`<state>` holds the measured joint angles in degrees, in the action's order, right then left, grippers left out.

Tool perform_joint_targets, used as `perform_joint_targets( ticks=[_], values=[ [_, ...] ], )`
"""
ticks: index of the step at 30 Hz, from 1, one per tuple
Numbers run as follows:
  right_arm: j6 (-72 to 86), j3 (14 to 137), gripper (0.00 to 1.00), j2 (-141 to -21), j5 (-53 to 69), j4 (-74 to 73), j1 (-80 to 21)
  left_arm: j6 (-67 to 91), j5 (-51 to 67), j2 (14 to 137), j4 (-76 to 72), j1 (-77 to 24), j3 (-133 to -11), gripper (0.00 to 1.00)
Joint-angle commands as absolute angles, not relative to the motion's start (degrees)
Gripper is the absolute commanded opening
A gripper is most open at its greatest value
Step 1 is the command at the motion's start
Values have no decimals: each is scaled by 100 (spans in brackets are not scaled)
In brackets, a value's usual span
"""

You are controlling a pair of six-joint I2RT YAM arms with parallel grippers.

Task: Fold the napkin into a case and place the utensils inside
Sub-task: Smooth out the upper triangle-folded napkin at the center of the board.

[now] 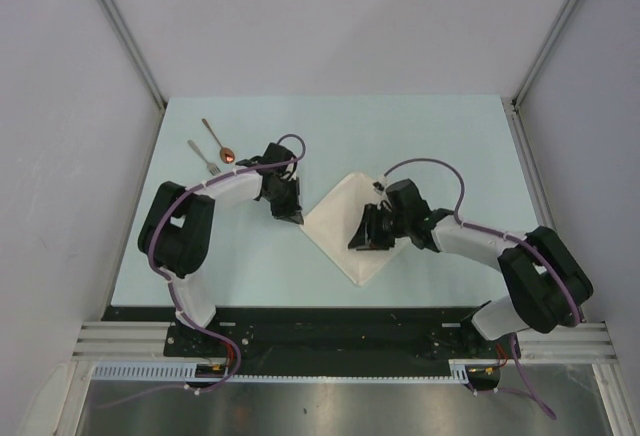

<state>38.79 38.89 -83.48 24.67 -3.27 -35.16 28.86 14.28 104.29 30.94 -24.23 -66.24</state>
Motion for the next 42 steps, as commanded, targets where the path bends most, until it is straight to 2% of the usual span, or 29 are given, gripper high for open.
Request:
perform_joint_targets(
  ticks=[1, 4, 6, 12, 17, 18, 23, 32, 37, 42],
  values=[
    [3507, 4875, 37, -8603, 2399, -553, -3138, 2804, 1433, 10345, 2953, -2391, -6777, 5],
    [3305, 5263, 38, -8885, 2461, -633, -2848, 2804, 1459, 10222, 2892, -2391, -6759, 9],
    [3165, 5624, 38, -9210, 2496, -712, -2560, 2786, 1503, 10125, 2926, -2391, -6811, 15],
    [2988, 6405, 36, -9938, 2566, -677, -2092, 2672, 1459, 10177, 3129, -2391, -7101, 20],
    [2997, 7241, 18, -10669, 2751, -765, -2039, 2672, 1345, 10125, 3138, -2391, -7040, 29],
    [3014, 7320, 15, -10757, 2751, -730, -2048, 2672, 1310, 10081, 3120, -2391, -7005, 34],
    [3268, 7936, 10, -11486, 3014, -537, -2144, 2628, 1292, 9958, 3181, -2399, -7022, 39],
    [3314, 8113, 8, -12128, 3033, -352, -2039, 2496, 1450, 9809, 3234, -2399, -6961, 43],
    [3094, 8007, 9, -12331, 3085, -203, -1776, 2531, 1643, 9668, 3120, -2399, -6777, 49],
    [2945, 8068, 14, -12446, 3322, -237, -1679, 2566, 1740, 9624, 3059, -2399, -6610, 52]
  ],
)
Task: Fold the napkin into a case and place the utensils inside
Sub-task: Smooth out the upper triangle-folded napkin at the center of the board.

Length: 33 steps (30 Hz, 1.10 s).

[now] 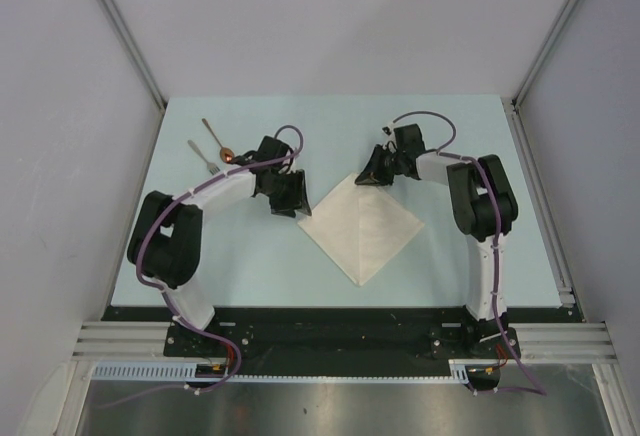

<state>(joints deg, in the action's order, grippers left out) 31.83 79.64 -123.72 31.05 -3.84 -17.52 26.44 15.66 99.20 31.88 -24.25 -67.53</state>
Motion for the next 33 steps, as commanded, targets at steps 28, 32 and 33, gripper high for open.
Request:
perform_joint_targets(
  ticks=[28, 32, 33],
  values=[
    [1960, 5398, 68, -8236, 316, -2663, -3050, 3638, 2109, 9404, 1899, -2268, -5300, 59],
    [2127, 5256, 70, -8209, 412, -2619, -2620, 3840, 2311, 9509, 1617, -2276, -5133, 58],
    [2136, 5238, 70, -8200, 430, -2619, -2558, 3867, 2312, 9510, 1565, -2268, -5124, 58]
  ],
)
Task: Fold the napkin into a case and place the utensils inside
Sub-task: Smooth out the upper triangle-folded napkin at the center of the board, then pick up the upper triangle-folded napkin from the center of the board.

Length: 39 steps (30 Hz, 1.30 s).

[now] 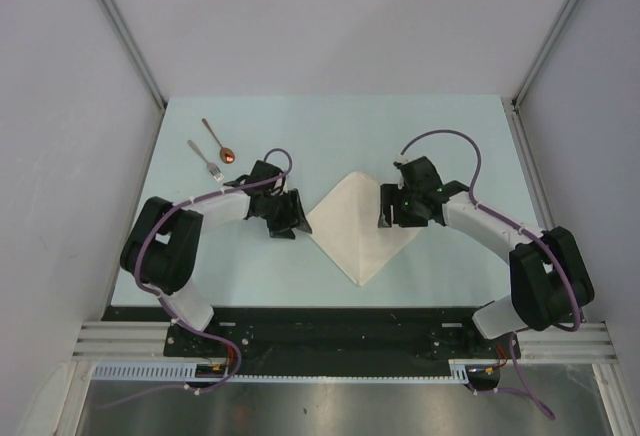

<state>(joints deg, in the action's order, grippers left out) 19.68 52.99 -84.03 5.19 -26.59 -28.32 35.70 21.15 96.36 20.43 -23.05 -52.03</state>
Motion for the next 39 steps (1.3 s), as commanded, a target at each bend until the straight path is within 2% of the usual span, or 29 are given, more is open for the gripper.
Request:
perform_joint_targets(
  ticks=[1, 12, 25, 32, 39],
  values=[
    [2153, 5221, 70, -8174, 405, -2619, -2523, 3858, 2294, 9510, 1556, -2276, -5133, 58],
    [2242, 5018, 70, -8428, 114, -2514, -1592, 3797, 2206, 9641, 1626, -2259, -5273, 57],
    [2224, 5045, 68, -8728, 9, -2522, -1380, 3753, 2188, 9791, 1670, -2241, -5423, 54],
    [2066, 5071, 72, -8078, -518, -2865, -1898, 3691, 2118, 9449, 1766, -2171, -5353, 55],
    [2012, 5720, 77, -7945, -1133, -3322, -3741, 3762, 1846, 8572, 1889, -1802, -5133, 55]
  ],
)
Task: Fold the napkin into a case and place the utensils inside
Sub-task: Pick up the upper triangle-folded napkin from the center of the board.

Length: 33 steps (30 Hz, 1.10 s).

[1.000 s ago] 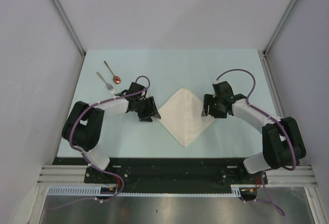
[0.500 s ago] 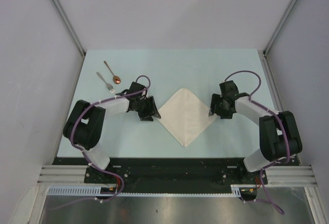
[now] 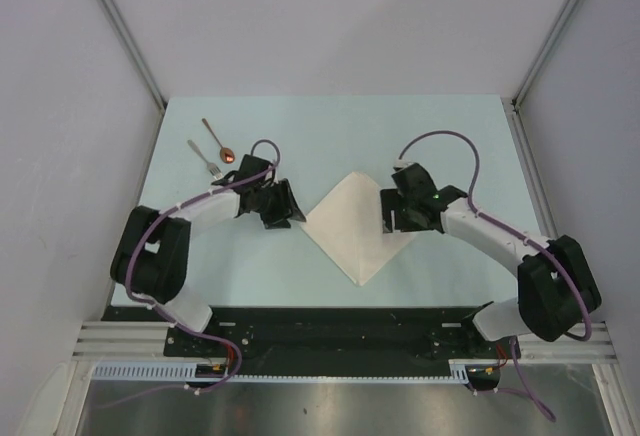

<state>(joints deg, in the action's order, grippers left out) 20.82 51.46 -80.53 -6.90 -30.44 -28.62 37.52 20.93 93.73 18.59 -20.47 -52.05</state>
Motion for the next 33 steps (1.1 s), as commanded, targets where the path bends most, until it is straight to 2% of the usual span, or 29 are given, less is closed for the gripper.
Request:
perform_joint_targets(
  ticks=[1, 6, 9, 12, 13, 17, 26, 33],
  values=[
    [2030, 5835, 78, -8006, -1134, -3392, -3892, 3770, 1820, 8474, 1916, -1767, -5124, 55],
    [1925, 6485, 76, -8707, -1204, -3199, -4955, 3876, 1627, 7929, 2144, -1425, -5027, 55],
    [1820, 7109, 67, -9445, -1204, -3278, -5457, 3990, 1642, 7664, 2355, -1064, -4992, 54],
    [1661, 7619, 52, -10148, -1283, -3541, -5809, 3833, 2002, 7708, 2460, -897, -5001, 53],
    [1635, 7872, 52, -10291, -1327, -3638, -5879, 3806, 2126, 7734, 2409, -896, -4992, 53],
    [1740, 8051, 54, -10486, -1530, -3964, -6126, 3858, 2558, 8084, 2135, -1158, -4869, 53],
    [2083, 7006, 60, -9230, -1425, -3736, -6135, 4289, 1705, 9192, 2154, -2144, -5405, 54],
    [2215, 6583, 60, -9210, -932, -2840, -5942, 4167, 1503, 9650, 1873, -2215, -5423, 53]
  ],
)
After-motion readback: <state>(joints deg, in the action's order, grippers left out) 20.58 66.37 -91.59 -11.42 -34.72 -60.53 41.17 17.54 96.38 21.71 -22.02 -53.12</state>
